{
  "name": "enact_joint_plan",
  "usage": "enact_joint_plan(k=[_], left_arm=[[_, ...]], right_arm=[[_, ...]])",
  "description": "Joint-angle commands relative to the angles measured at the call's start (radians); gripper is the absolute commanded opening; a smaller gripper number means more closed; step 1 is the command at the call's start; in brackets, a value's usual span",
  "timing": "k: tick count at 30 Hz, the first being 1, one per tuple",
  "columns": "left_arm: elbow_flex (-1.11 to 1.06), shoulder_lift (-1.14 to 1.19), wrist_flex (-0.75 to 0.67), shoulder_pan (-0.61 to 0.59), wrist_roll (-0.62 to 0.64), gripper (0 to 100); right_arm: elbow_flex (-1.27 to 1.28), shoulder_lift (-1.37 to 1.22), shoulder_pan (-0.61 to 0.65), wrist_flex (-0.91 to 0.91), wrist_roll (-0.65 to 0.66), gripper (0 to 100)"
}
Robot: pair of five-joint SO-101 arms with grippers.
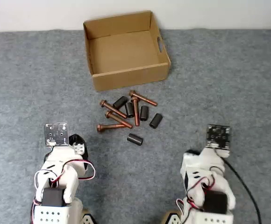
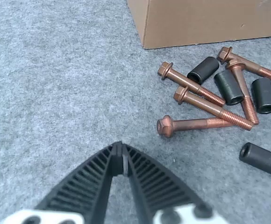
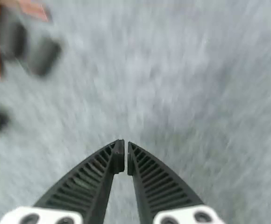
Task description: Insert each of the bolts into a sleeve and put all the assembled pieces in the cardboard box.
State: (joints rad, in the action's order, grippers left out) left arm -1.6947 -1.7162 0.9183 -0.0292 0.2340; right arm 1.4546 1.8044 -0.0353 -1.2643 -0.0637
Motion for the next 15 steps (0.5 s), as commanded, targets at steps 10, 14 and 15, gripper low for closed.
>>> enact_joint_plan(k=[10, 14, 15], left_arm=[[0.005, -0.003, 0.006, -0.003, 0.009, 1], [0.005, -0.003, 0.006, -0.003, 0.009, 1], [0.005, -0.003, 0.006, -0.003, 0.009, 1]], right_arm=[[-0.555, -0.483, 0.065, 0.021, 0.005, 0.8], [-0.769, -0.817, 0.068, 0.013, -0.114, 0.8], [-0.813, -0.897, 0.073, 0.012, -0.14, 0.8]])
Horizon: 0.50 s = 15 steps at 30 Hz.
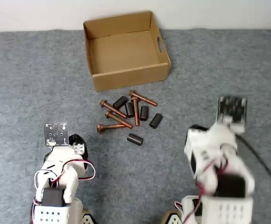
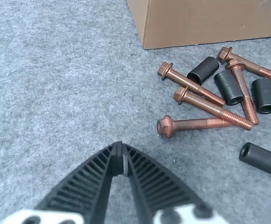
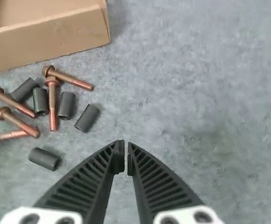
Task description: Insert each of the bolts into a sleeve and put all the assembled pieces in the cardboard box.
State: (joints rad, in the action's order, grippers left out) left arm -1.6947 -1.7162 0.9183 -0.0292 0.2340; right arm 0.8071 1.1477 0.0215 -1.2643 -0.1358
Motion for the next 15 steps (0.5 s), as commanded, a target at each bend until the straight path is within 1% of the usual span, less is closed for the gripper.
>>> enact_joint_plan(k=[1, 4, 8, 10, 12, 14, 15], left_arm=[[0.005, -0.003, 0.006, -0.003, 0.009, 1], [0.005, -0.003, 0.006, -0.003, 0.009, 1], [0.005, -0.003, 0.006, -0.003, 0.009, 1], [0.005, -0.003, 0.006, -0.003, 0.009, 1], [0.005, -0.003, 0.006, -0.003, 0.009, 1], [0.005, -0.003, 0.006, -0.003, 0.009, 1], [0.005, -0.003, 0.006, -0.003, 0.009, 1]], right_arm=[[-0.204, -0.318, 0.033, 0.012, -0.087, 0.8], [-0.298, -0.535, 0.093, 0.012, -0.133, 0.9], [-0.404, -0.765, 0.174, 0.013, -0.264, 2.3], [-0.466, -0.858, 0.206, 0.012, -0.331, 7.4], [-0.52, -0.938, 0.231, 0.012, -0.39, 15.5], [-0.563, -1.001, 0.259, 0.012, -0.417, 22.1], [-0.583, -1.032, 0.271, 0.012, -0.42, 23.6]])
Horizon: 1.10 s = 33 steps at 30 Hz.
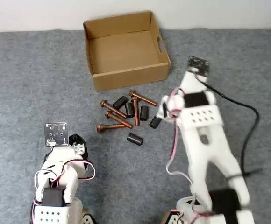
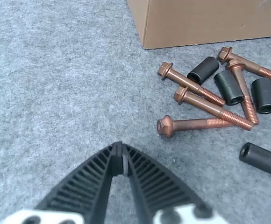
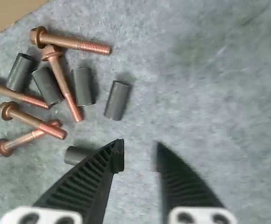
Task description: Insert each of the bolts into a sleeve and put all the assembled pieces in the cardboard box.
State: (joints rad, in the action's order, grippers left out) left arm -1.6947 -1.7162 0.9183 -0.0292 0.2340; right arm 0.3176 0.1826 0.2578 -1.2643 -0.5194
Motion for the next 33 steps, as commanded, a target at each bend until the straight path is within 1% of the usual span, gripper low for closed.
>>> enact_joint_plan(k=[1, 10, 18, 22, 27, 33], left_arm=[[0.005, -0.003, 0.006, -0.003, 0.009, 1], [0.005, -0.003, 0.006, -0.003, 0.009, 1], [0.005, -0.003, 0.006, -0.003, 0.009, 1], [0.005, -0.003, 0.006, -0.003, 0.009, 1], [0.005, -0.003, 0.006, -0.003, 0.009, 1], [0.005, -0.003, 0.006, -0.003, 0.009, 1]], right_arm=[[-0.114, -0.097, 0.045, 0.012, -0.038, 23.7], [-0.315, -0.36, 0.088, 0.013, -0.06, 15.7], [-0.439, -0.568, 0.088, 0.018, -0.061, 15.5], [-0.488, -0.656, 0.068, 0.018, -0.061, 15.5], [-0.496, -0.717, 0.054, 0.012, -0.112, 15.4], [-0.496, -0.72, 0.056, 0.012, -0.117, 15.4]])
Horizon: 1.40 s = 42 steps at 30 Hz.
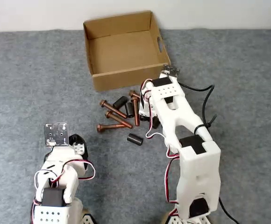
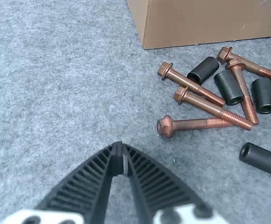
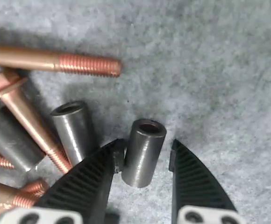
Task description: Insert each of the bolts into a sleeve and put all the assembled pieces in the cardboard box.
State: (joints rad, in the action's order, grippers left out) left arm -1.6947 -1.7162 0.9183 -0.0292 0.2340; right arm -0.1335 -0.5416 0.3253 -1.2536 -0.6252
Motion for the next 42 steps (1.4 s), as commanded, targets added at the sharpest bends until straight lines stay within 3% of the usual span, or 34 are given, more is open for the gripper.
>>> enact_joint_plan(k=[1, 5, 8, 18, 24, 30, 36, 42], left_arm=[[0.005, -0.003, 0.006, -0.003, 0.009, 1], [0.005, -0.003, 0.006, -0.003, 0.009, 1], [0.005, -0.003, 0.006, -0.003, 0.009, 1], [0.005, -0.003, 0.006, -0.003, 0.009, 1], [0.005, -0.003, 0.006, -0.003, 0.009, 1], [0.005, -0.003, 0.006, -0.003, 0.009, 1], [0.005, -0.003, 0.006, -0.003, 0.009, 1], [0.005, -0.003, 0.006, 0.003, 0.009, 1]], right_arm=[[-0.044, 0.004, -0.012, 0.001, -0.011, 15.4], [-0.044, 0.004, -0.012, 0.001, -0.011, 13.6], [-0.044, 0.001, -0.012, 0.01, -0.011, 1.1], [-0.055, 0.048, -0.008, -0.068, -0.003, 0.8], [-0.061, 0.237, -0.012, -0.3, 0.112, 0.8], [-0.06, 0.441, -0.012, -0.495, 0.124, 0.8], [0.0, 0.65, -0.013, -0.539, 0.126, 0.8], [0.255, 0.911, -0.03, -0.538, 0.14, 0.8]])
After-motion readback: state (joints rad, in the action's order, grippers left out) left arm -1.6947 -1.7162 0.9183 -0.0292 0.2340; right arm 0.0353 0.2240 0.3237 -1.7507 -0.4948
